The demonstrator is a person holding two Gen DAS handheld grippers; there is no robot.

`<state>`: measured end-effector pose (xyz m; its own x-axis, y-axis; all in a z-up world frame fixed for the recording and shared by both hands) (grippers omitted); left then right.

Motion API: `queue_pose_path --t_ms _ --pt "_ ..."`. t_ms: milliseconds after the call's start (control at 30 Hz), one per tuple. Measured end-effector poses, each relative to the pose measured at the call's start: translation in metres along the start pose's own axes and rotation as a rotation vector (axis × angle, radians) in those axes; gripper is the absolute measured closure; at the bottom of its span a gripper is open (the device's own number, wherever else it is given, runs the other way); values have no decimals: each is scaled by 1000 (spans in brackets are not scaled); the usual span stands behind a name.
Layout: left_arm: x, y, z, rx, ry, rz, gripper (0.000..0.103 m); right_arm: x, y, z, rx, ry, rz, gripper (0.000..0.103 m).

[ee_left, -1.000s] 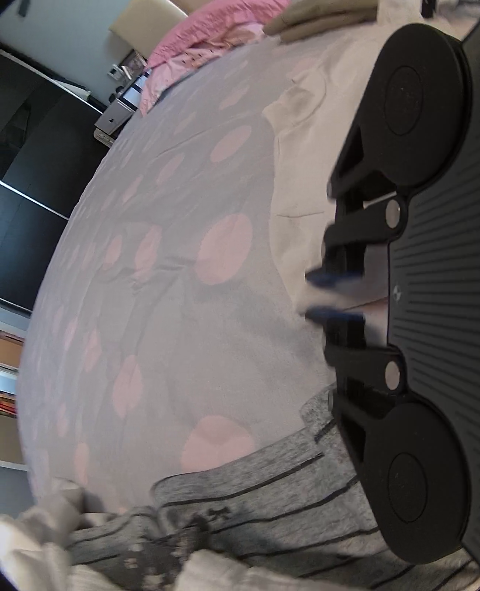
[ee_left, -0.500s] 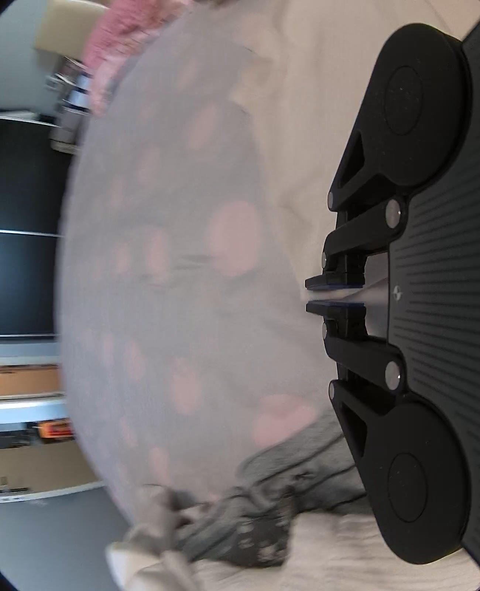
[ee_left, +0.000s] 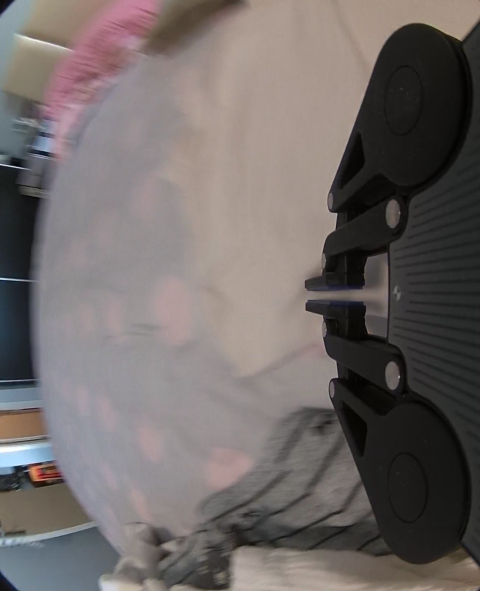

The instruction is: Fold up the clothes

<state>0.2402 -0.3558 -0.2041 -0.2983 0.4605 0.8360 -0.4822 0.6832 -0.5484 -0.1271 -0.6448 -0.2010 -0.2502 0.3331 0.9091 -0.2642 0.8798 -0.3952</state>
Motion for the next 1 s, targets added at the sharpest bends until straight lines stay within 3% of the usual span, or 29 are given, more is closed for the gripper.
queue_pose_path --t_ms 133,167,367,500,733,1000 --pt "-3 0 2 -34 -35 -13 100 1 0 2 -5 -9 -6 88" --pt "0 -2 4 -39 -47 -15 100 2 0 2 -4 -10 -7 83" --pt "38 -5 1 -11 -22 44 99 24 -7 13 -6 -18 34 76" --pt "65 3 -2 -15 -57 37 95 46 -9 36 -33 -10 84 76" --pt "101 22 -5 22 -73 9 92 83 -6 101 -151 42 162 76" --pt "111 41 4 6 -131 6 92 111 24 213 -335 121 189 76"
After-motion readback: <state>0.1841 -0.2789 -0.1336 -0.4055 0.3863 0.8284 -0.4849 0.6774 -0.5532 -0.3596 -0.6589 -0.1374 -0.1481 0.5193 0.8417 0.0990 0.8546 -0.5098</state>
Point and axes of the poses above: each gripper's, at about its wrist camera, not at the fingertips, and x roughly against the way its jaws point, z to its right, y to its underside, the point moved 6 cm from there along -x, roughly the way its jaws point, and after that the axes turned 3 degrees about y, right-handed, at the moved point
